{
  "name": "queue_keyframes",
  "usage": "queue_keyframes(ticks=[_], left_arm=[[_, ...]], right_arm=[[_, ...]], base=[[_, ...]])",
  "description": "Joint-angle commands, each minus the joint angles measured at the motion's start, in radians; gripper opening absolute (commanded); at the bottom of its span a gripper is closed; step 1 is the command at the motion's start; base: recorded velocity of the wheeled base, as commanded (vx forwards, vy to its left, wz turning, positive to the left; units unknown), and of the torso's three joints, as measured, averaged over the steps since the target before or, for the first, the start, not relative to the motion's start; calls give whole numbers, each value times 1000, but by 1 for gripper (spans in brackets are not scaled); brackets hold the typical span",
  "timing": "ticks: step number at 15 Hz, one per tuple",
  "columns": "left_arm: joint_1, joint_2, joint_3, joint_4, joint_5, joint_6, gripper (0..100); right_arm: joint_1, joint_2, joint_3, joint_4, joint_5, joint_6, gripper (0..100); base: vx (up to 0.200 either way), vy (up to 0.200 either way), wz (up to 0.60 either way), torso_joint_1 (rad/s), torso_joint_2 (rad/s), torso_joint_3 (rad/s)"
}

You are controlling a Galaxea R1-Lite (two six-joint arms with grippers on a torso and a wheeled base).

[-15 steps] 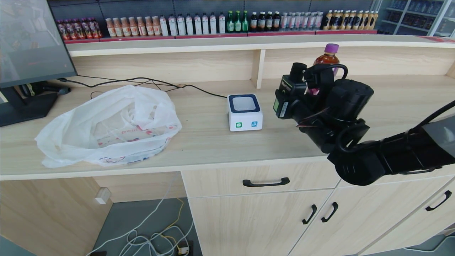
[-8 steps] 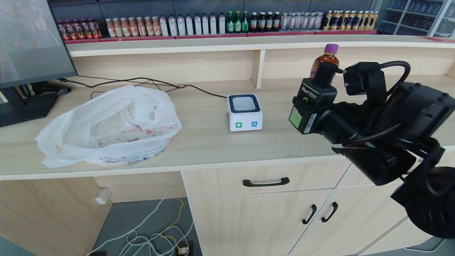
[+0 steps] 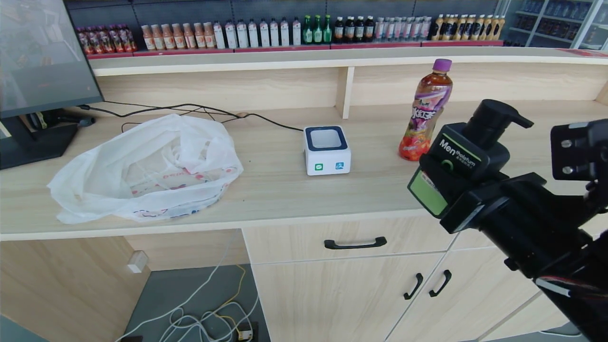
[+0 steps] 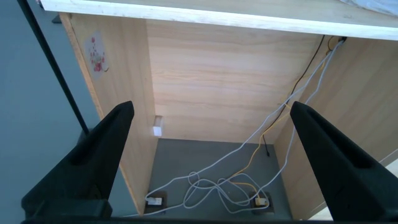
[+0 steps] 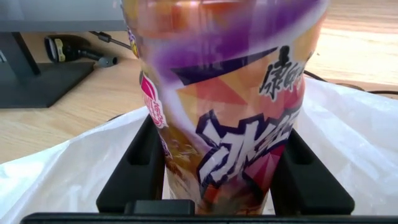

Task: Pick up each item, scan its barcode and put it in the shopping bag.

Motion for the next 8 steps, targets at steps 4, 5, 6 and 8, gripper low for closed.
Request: queue_keyframes(ticks=[4,5,6,8], left_arm=[[0,0,0,0,0,0,100],[0,0,0,0,0,0,100],[0,0,0,0,0,0,100],[0,0,0,0,0,0,100]], right_arm=[[-1,-4,4,-3,0,-1,0],[-2,-11,3,1,-2,-2,100],[-1,-12,4,1,-5,1,100],[7,-11,4,-7,-6,6,100]], base=[[0,0,0,0,0,0],[0,0,0,0,0,0],[0,0,0,0,0,0],[0,0,0,0,0,0]])
